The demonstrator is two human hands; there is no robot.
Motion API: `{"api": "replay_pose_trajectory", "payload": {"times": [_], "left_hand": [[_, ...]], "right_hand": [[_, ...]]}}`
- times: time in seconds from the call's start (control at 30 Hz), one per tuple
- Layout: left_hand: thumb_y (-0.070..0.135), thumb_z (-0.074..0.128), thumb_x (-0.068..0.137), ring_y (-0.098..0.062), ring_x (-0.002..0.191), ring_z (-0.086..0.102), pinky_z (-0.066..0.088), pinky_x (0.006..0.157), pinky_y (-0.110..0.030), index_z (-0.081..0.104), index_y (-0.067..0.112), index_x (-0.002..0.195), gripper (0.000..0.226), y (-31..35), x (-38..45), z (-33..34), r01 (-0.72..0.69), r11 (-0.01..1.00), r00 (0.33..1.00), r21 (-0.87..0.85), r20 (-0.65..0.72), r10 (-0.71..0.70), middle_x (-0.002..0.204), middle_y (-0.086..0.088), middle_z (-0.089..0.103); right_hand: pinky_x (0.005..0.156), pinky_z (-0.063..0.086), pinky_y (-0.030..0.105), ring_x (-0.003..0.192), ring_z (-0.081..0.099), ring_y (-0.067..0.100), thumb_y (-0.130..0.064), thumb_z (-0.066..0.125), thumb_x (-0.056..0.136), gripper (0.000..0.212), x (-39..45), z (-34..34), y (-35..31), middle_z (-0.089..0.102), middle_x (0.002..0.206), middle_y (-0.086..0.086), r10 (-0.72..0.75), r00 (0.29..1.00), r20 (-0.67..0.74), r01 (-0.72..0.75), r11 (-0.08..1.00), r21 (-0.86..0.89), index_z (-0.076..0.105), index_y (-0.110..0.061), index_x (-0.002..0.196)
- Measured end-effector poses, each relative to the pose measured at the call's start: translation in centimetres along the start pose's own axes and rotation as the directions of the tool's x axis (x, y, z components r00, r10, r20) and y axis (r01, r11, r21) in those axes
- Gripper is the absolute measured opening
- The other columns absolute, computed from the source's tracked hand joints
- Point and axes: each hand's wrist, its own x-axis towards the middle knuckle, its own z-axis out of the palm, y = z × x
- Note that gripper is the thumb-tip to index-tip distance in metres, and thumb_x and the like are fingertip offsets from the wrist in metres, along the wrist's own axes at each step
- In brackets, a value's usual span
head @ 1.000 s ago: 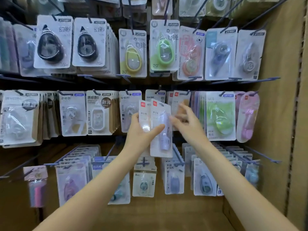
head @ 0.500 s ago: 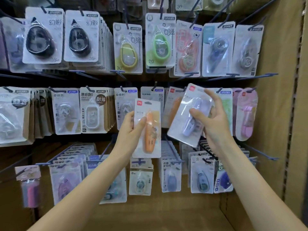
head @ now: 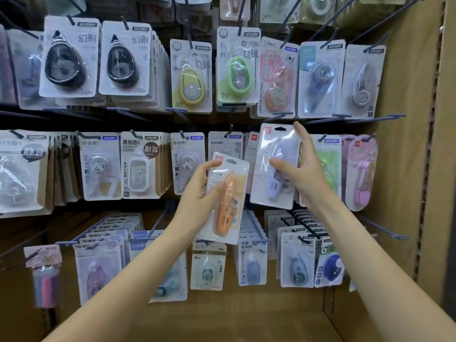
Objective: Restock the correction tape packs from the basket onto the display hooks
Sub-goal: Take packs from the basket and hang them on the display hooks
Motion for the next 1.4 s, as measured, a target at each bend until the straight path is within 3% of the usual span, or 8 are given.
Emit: {"api": "replay_pose_trajectory", "payload": {"times": [0.33, 0.47, 0.53, 0.73, 0.97, 1.07, 1.2, 1.4], "left_hand": [[0.024, 0.051, 0.094, -0.024, 0.122, 0.05, 0.044, 0.099, -0.05, 0.044, 0.053, 0.109, 0.034, -0.7, -0.2, -1.0, 0.028, 0.999, 1.0, 0.042, -0.014, -0.027, 0.131, 0.001, 0.053], [0.02, 0.05, 0.095, -0.015, 0.115, 0.053, 0.048, 0.092, -0.025, 0.042, 0.047, 0.114, 0.034, -1.0, -0.3, -1.1, 0.011, 0.999, 1.0, 0.047, -0.007, -0.011, 0.125, 0.002, 0.056], [0.02, 0.051, 0.094, -0.018, 0.12, 0.05, 0.045, 0.099, -0.035, 0.042, 0.049, 0.113, 0.035, -1.1, -0.3, -1.1, 0.018, 0.999, 1.0, 0.051, -0.011, -0.018, 0.127, 0.002, 0.055], [0.022, 0.052, 0.094, -0.019, 0.119, 0.052, 0.049, 0.093, -0.037, 0.041, 0.053, 0.111, 0.037, -1.4, -0.5, -1.1, 0.045, 0.998, 0.998, 0.032, -0.036, -0.044, 0.123, 0.005, 0.057], [0.016, 0.051, 0.094, -0.008, 0.085, 0.067, 0.054, 0.07, -0.024, 0.042, 0.047, 0.108, 0.036, -1.8, -1.3, -0.5, 0.073, 0.997, 0.997, -0.006, -0.037, -0.074, 0.102, 0.004, 0.067], [0.015, 0.051, 0.094, -0.006, 0.088, 0.067, 0.054, 0.069, -0.019, 0.04, 0.046, 0.112, 0.037, -1.5, -1.0, -0.2, 0.058, 0.994, 0.997, -0.09, -0.042, -0.062, 0.104, 0.003, 0.068], [0.018, 0.048, 0.096, -0.008, 0.102, 0.064, 0.054, 0.08, -0.022, 0.032, 0.043, 0.126, 0.043, -0.3, 0.2, 2.2, -0.003, 0.989, 1.0, -0.146, 0.024, 0.007, 0.121, -0.003, 0.06], [0.013, 0.047, 0.096, -0.014, 0.095, 0.062, 0.049, 0.085, -0.021, 0.025, 0.031, 0.144, 0.056, 0.5, 0.6, 4.7, -0.037, 0.999, 0.984, 0.007, 0.174, 0.035, 0.129, 0.009, 0.05]], "right_hand": [[0.064, 0.042, 0.0, 0.093, 0.043, -0.03, -0.009, 0.064, 0.086, 0.071, 1.4, 0.4, -0.5, 0.03, 0.137, -0.026, 0.096, 0.992, 0.079, -0.097, 0.995, 0.02, 0.031, -0.033, 0.144], [0.079, 0.046, 0.012, 0.121, 0.039, -0.002, -0.003, 0.059, 0.086, 0.066, 0.9, -0.2, -0.4, 0.03, 0.147, -0.018, 0.117, 0.992, 0.056, -0.117, 0.993, 0.011, 0.037, -0.031, 0.142], [0.086, 0.045, 0.021, 0.13, 0.035, 0.003, -0.005, 0.059, 0.086, 0.062, 0.9, -0.5, -0.3, 0.033, 0.146, -0.016, 0.145, 0.989, 0.043, -0.143, 0.989, -0.031, 0.04, -0.031, 0.14], [0.08, 0.05, 0.016, 0.098, 0.057, 0.01, -0.011, 0.061, 0.088, 0.066, 1.8, 0.9, 0.1, 0.045, 0.13, -0.005, 0.218, 0.975, 0.039, -0.204, 0.951, -0.232, 0.031, -0.029, 0.144], [0.114, 0.017, 0.039, 0.144, 0.011, 0.032, -0.026, 0.051, 0.095, 0.066, 2.7, 3.4, 0.4, -0.005, 0.157, 0.014, 0.24, 0.97, 0.03, -0.139, 0.658, -0.74, 0.017, -0.012, 0.149], [0.11, 0.022, 0.026, 0.14, 0.024, 0.02, -0.025, 0.049, 0.096, 0.049, -0.8, 3.4, 0.1, 0.02, 0.153, 0.005, 0.02, 0.998, 0.054, 0.019, 0.769, -0.639, 0.037, -0.015, 0.142], [0.079, 0.051, 0.016, 0.099, 0.064, 0.002, -0.02, 0.061, 0.089, 0.049, -3.9, 3.7, -0.6, 0.056, 0.122, -0.011, 0.149, 0.96, 0.236, -0.134, 0.988, -0.076, 0.041, -0.036, 0.131], [0.1, 0.046, 0.041, 0.121, 0.052, 0.016, -0.02, 0.06, 0.09, 0.04, -1.4, 1.2, -0.9, 0.052, 0.132, -0.007, -0.01, 0.991, -0.137, 0.01, 1.0, -0.003, 0.049, -0.042, 0.122]]}}
